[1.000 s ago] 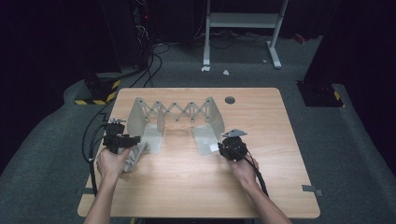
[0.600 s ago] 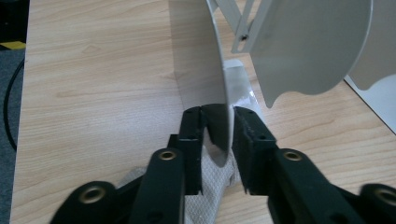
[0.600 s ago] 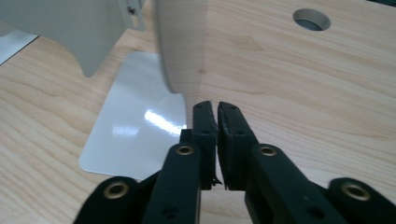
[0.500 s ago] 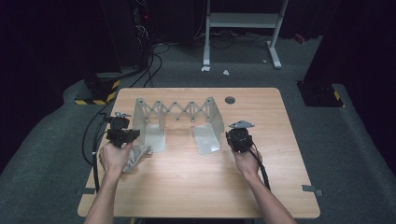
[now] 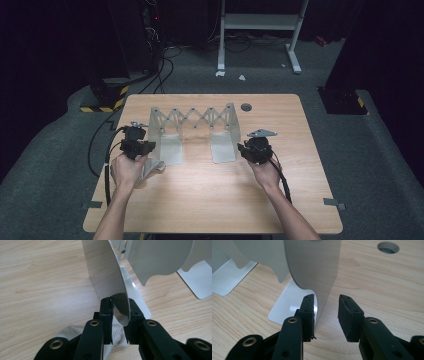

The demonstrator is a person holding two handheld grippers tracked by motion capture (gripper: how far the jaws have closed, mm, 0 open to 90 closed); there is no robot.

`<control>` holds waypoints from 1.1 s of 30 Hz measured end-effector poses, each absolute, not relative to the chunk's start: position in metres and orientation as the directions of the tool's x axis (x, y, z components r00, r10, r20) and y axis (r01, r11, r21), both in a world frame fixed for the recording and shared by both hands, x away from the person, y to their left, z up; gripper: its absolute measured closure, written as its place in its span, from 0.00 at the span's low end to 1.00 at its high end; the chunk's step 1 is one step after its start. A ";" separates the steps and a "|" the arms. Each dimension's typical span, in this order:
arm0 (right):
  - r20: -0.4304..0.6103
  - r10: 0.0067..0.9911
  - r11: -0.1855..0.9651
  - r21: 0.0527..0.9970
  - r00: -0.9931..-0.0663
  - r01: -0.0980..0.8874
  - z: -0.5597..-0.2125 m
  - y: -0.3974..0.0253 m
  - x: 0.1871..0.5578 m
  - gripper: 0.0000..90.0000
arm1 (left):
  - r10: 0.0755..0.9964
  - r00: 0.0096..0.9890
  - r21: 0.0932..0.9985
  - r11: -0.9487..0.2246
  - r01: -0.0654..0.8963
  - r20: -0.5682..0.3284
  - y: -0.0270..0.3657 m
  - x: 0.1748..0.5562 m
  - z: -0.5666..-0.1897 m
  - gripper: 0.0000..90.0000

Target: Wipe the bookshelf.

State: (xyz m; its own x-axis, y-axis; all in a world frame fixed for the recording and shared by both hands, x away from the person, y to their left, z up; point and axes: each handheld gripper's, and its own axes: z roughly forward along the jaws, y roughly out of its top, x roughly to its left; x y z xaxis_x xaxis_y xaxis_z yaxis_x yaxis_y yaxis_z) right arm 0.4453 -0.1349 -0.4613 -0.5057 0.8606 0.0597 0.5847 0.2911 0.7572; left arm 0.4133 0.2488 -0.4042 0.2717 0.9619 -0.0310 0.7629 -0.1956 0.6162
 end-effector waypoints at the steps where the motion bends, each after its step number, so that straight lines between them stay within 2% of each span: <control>1: 0.058 0.859 0.295 0.756 -0.509 0.584 -0.462 -0.135 0.445 0.73 | 0.961 0.274 0.616 -0.196 0.763 -0.034 0.248 0.413 -0.404 0.87; 6: 0.038 0.854 0.311 0.762 -0.520 0.567 -0.460 -0.129 0.442 0.73 | 0.957 0.288 0.616 -0.206 0.760 -0.036 0.242 0.411 -0.404 0.87; 12: 0.000 0.864 0.326 0.762 -0.504 0.559 -0.454 -0.126 0.449 0.80 | 0.949 0.313 0.611 -0.226 0.759 -0.038 0.234 0.406 -0.404 0.86; 19: 0.006 0.879 0.308 0.755 -0.476 0.578 -0.455 -0.134 0.454 0.82 | 0.942 0.331 0.607 -0.235 0.759 -0.049 0.225 0.400 -0.404 0.85; 25: 0.030 0.911 0.249 0.754 -0.411 0.608 -0.455 -0.152 0.467 0.83 | 0.934 0.348 0.596 -0.233 0.769 -0.084 0.220 0.396 -0.403 0.83; 29: 0.004 0.927 0.243 0.754 -0.375 0.610 -0.449 -0.165 0.478 0.83 | 0.927 0.362 0.588 -0.237 0.774 -0.102 0.217 0.394 -0.403 0.82; 31: 0.002 0.925 0.251 0.749 -0.381 0.613 -0.448 -0.166 0.477 0.82 | 0.919 0.368 0.591 -0.219 0.777 -0.142 0.219 0.393 -0.402 0.78; 33: 0.005 0.917 0.261 0.750 -0.399 0.608 -0.448 -0.164 0.470 0.81 | 0.913 0.374 0.600 -0.207 0.772 -0.166 0.221 0.391 -0.398 0.70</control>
State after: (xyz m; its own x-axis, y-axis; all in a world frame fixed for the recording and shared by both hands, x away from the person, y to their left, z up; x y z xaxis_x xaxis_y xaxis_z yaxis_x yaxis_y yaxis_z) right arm 0.4700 -0.1643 -0.4479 -0.3991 0.9169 0.0050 0.6078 0.2605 0.7501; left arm 0.3910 0.2213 -0.3985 0.3739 0.9125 -0.1658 0.7724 -0.2074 0.6003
